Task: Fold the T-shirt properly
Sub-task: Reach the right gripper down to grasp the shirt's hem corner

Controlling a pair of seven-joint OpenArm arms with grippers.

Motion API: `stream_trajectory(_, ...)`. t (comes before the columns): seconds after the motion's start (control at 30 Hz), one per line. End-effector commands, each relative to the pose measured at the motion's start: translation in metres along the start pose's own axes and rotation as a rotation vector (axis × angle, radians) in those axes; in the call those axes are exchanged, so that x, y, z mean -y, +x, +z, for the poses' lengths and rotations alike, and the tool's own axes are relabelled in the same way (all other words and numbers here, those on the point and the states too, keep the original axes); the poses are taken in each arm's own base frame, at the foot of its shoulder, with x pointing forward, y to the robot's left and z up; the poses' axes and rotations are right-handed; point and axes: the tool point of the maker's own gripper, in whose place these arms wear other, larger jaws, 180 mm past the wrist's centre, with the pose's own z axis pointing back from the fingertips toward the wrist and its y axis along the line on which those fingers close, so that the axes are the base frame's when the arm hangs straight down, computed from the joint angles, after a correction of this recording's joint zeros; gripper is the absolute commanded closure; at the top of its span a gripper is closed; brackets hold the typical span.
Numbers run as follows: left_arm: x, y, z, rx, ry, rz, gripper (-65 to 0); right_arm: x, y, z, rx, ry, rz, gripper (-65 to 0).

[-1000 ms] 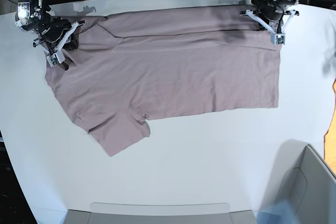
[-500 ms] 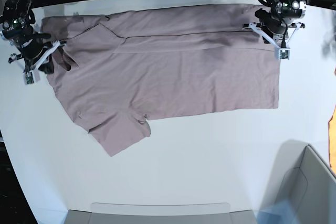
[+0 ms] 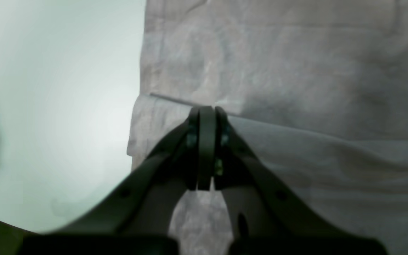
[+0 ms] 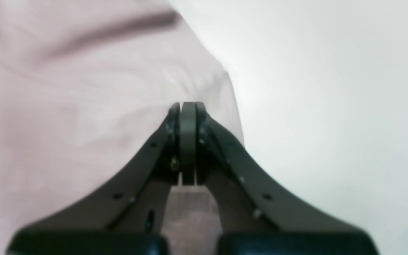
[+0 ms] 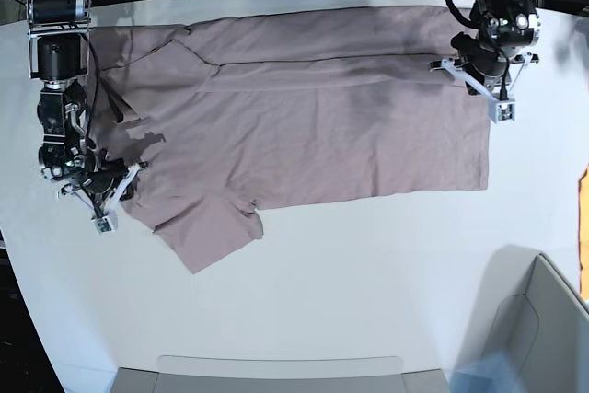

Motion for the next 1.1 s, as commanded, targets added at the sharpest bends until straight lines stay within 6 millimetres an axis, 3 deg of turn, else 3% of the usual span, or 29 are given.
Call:
stream_trajectory(0.0, -0.001, 0.009, 0.003, 0.033, 0.003, -0.007, 0.0, 0.012, 0.006, 0.004, 0.011, -0.026, 0.019, 0.0)
stream_trajectory(0.17, -0.004, 0.01, 0.003, 0.034, 0.009, -0.002, 0.0, -0.002, -0.051, 0.003, -0.081, -0.004, 0.026, 0.0)
stream_trajectory(0.27, -0.002, 0.01, 0.003, 0.035, 0.005, -0.005, 0.0, 0.001, -0.083, 0.02, -0.143, -0.015, 0.078, 0.0)
stream_trajectory(0.37, -0.001, 0.018, 0.002, 0.053, 0.002, -0.003, 0.0, -0.007, -0.094, 0.037, -0.137, 0.001, 0.086, 0.0)
stream_trajectory(0.63, 0.002, 0.016, 0.0, 0.049, -0.005, 0.019, 0.0, 0.007, -0.055, 0.067, 0.024, -0.034, 0.03, -1.0)
stream_trajectory(0.83, 0.004, 0.015, 0.0, 0.048, -0.008, 0.023, 0.0, 0.014, -0.001, 0.077, 0.141, -0.058, 0.062, -21.3)
stream_trajectory(1.07, 0.006, 0.015, -0.001, 0.046, -0.015, 0.02, 0.0, 0.034, 0.055, 0.064, 0.209, -0.071, 0.018, -22.9)
